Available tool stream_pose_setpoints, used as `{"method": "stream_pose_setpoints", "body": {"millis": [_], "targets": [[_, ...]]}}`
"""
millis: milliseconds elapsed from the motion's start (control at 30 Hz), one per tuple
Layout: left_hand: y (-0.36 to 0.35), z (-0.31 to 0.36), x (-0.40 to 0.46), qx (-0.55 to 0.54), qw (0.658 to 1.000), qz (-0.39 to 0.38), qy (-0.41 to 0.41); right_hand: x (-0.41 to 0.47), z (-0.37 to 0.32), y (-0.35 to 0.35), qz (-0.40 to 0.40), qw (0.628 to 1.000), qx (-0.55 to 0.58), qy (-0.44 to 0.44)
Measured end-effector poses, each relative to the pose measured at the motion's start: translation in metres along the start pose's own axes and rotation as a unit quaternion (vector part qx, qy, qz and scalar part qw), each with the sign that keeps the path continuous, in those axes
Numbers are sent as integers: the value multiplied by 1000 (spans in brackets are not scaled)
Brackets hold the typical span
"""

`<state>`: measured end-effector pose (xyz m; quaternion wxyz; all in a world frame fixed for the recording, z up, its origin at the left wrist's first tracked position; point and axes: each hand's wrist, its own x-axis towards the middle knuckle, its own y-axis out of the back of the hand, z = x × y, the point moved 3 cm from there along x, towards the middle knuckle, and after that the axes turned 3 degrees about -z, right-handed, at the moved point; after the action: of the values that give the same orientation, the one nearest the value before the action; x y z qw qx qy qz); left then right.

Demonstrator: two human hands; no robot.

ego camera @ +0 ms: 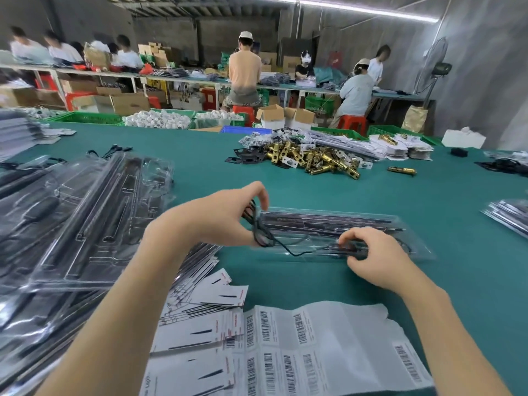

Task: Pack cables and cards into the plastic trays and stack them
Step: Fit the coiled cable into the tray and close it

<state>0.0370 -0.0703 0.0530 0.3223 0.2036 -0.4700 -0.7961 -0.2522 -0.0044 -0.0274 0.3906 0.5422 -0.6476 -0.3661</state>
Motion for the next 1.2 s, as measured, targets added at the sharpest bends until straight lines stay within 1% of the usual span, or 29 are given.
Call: {"method": "stream_pose_setpoints", "body": {"millis": [33,67,100,167,200,267,333,400,433,467,533,600,667,700,733,800,833,900,967,1033,1067,1100,1133,1200], "targets": [[-3,6,1,-33,999,-14,-19,2,-13,2,-8,1000,11,9],[-7,10,3,-51,998,2,-40,4,-28,5,-9,998,53,25],[-9,13,7,-54,996,48,-52,5,-46,8,-21,991,127,46],[-15,15,14,-29,988,148,-36,2,-85,8,-90,953,277,88],[-18,14,16,-7,986,164,-15,-1,-100,5,-117,936,315,104],[-26,11,19,42,989,142,23,-4,-118,-1,-131,926,335,115],[-30,8,19,107,985,127,46,-4,-120,-2,-140,919,357,97],[-30,9,19,149,975,160,42,-5,-114,1,-183,896,395,87],[-31,13,18,157,971,179,33,-7,-113,5,-196,889,404,86],[-31,16,17,159,968,196,18,-7,-113,7,-192,891,403,87],[-33,21,17,153,963,219,-22,-5,-113,9,-152,905,389,75],[-35,22,20,125,965,223,-50,-1,-112,8,-127,916,378,46],[-34,21,20,15,970,233,-63,1,-107,10,-110,914,389,20],[-32,18,19,-44,966,245,-65,1,-104,12,-97,906,411,9],[-31,16,18,-73,961,258,-67,2,-100,14,-83,893,442,-2],[-27,12,17,-50,959,273,-61,4,-95,16,-48,862,504,-29],[-26,9,17,-48,961,268,-53,5,-92,16,-24,853,519,-45],[-26,7,16,-79,965,246,-40,7,-88,14,36,840,535,-80],[-27,8,16,-96,970,222,-31,9,-86,11,95,820,555,-106],[-27,14,16,-101,973,205,-41,9,-87,8,147,795,578,-107],[-27,19,15,-99,971,209,-54,8,-88,7,173,786,586,-96],[-26,23,14,-88,969,217,-73,7,-89,7,202,788,577,-77],[-25,27,13,-67,969,220,-92,7,-89,8,230,810,538,-52],[-27,33,12,-15,971,203,-124,4,-91,11,263,875,406,10]]}}
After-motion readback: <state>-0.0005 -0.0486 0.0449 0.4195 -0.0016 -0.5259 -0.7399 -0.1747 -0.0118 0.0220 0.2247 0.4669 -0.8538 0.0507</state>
